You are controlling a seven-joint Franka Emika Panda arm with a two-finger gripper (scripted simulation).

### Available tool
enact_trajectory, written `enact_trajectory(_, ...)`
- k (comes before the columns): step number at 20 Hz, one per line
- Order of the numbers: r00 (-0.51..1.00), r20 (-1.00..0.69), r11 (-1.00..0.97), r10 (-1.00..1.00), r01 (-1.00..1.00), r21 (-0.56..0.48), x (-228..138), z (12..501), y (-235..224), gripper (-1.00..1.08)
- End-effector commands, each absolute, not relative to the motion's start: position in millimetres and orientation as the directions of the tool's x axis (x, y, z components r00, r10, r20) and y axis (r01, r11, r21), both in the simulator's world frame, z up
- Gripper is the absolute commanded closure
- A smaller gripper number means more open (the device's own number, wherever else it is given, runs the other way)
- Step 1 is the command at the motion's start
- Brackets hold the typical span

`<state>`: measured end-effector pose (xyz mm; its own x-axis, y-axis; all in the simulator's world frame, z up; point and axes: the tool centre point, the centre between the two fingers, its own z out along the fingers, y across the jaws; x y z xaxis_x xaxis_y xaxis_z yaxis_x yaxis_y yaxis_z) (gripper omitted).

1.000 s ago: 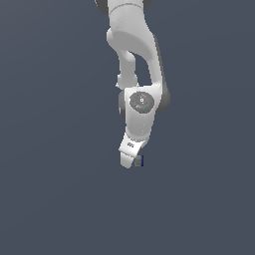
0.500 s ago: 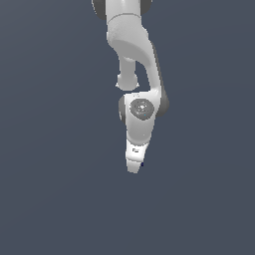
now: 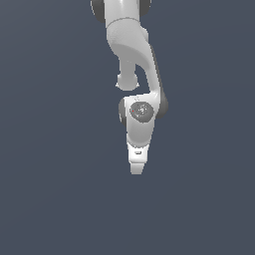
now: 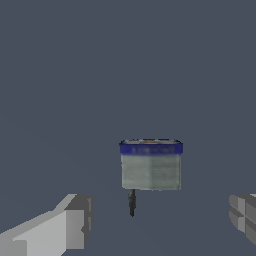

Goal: Pick up the object and move it to a goal position.

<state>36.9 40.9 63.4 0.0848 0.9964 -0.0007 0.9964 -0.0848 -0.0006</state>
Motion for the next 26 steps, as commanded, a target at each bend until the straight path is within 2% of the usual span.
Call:
enact_trajectory(1,0.073,0.0,-0.073,0.997,0.997,0.0,37,63,41,-0.92)
enact_trajectory(6,0.077,0.0,-0.077,0.997,0.997,0.0,37,59,41,-0.92)
enact_trajectory(15,0.073,0.0,-0.073,0.997,0.997,0.0,36,19,41,-0.92)
enact_trajectory(20,0.072,0.0,-0.072,0.997,0.997,0.0,37,12,41,-0.92)
enact_trajectory(21,0.072,0.0,-0.072,0.997,0.997,0.0,37,12,41,1.08)
enact_trajectory(26,0.072,0.0,-0.072,0.997,0.997,0.0,37,12,41,1.08)
